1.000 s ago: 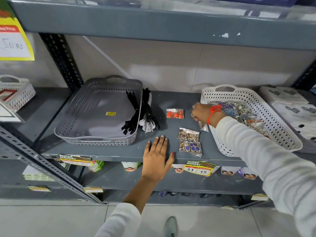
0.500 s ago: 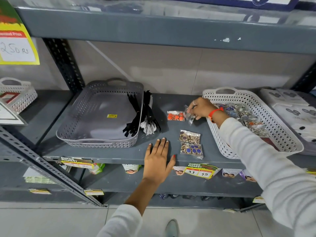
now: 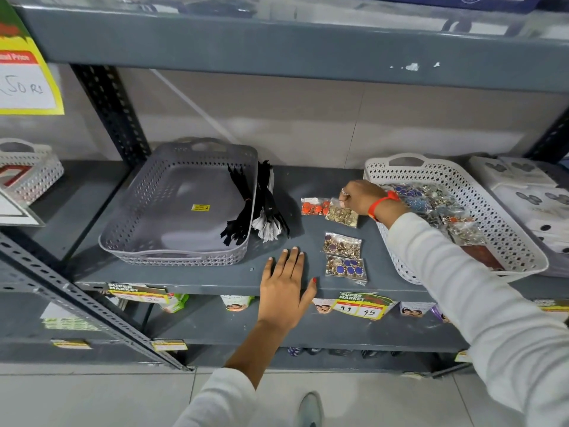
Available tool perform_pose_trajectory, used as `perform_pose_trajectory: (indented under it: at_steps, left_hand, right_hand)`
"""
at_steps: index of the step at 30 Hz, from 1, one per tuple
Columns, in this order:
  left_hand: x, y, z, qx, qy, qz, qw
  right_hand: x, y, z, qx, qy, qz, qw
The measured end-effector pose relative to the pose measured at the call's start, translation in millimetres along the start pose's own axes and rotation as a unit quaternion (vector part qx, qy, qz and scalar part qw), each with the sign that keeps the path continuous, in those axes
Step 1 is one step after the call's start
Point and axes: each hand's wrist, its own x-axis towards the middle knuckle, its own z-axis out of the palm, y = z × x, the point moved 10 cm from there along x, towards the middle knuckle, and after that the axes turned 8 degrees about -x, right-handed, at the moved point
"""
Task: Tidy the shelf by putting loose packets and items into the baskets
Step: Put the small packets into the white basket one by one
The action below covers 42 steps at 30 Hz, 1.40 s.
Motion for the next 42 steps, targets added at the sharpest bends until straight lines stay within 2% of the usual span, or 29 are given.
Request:
perform_pose_trajectory:
  at_steps: [5, 9, 15, 20, 23, 28, 32, 36, 42]
  left_hand:
    - [0, -2, 1, 0.011, -0.003, -0.007, 1.000]
    - [0, 0, -1, 0.006, 0.010, 0.000, 1.000]
    - [1, -1, -1, 0.009, 0.015, 0.001, 1.000]
    - [1, -2, 1, 0.015, 0.008, -0.003, 1.000]
    - [1, -2, 1, 0.014, 0.006, -0.004, 1.000]
    - [1, -1, -1, 0.019, 0.011, -0.005, 1.000]
    - [0, -2, -1, 0.013, 0.005, -0.011, 1.000]
    - [0, 0, -1, -0.001, 0.006, -0.008, 1.000]
    - [-1, 0, -2, 0.001, 0.007, -0.011, 1.000]
  right_hand:
    - [-2, -5, 21, -0.065, -0.040, -0.002, 0.997]
    - [5, -12, 35, -0.006, -0.069, -0.016, 0.997]
    - [35, -17, 4, 0.119, 0.023, 0.020, 0.992]
    - [46, -39, 24, 0.082, -0.021, 0.002, 0.996]
    - [47, -42, 31, 0.088, -0.018, 0.002, 0.996]
    - [50, -26, 15, 0.133, 0.005, 0.022, 0.991]
    - [48, -4, 1, 0.130, -0.008, 0.019, 0.991]
    - [40, 6, 18, 0.121, -0.037, 0.022, 0.992]
    - [26, 3, 24, 0.111, 0.055, 0.022, 0.992]
